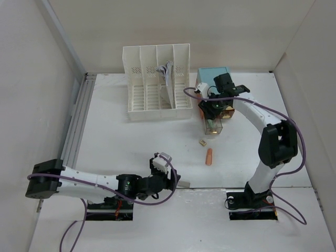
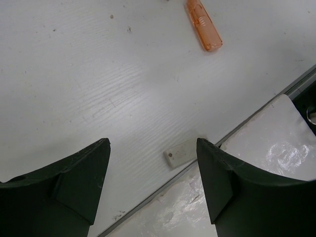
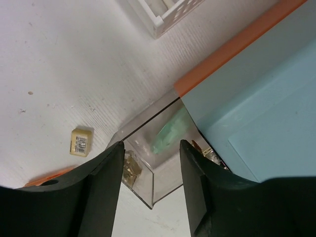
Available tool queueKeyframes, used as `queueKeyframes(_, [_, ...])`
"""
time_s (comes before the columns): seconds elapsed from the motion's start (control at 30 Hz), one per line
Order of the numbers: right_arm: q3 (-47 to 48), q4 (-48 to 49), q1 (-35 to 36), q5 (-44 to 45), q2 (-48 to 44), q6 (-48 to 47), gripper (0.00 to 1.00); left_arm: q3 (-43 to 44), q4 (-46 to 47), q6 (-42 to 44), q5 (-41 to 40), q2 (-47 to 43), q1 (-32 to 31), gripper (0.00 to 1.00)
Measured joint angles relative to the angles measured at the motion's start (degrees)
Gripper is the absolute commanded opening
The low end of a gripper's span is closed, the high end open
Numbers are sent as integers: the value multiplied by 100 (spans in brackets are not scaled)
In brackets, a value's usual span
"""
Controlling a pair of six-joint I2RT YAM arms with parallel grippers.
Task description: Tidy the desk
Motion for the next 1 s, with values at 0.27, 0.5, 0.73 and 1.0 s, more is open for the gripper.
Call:
queueKeyframes(0.27, [-83,4,-7,-190,-195,-197,55,0,-28,-2,-2,-153,0,68])
queueKeyframes(0.5, [-1224,-199,50,-846,-2264,-2828,55,4,-46,4,-9,-144,0,69])
queueKeyframes(0.73, [-2295,-660,522,-822,-3171,-5761,55,286,-48,11,-46,293,0,69])
queueKeyframes(1.0, [-3287,-833,1237,-627,-3104,-7208,54,590,-50,90,-39,841,0,69])
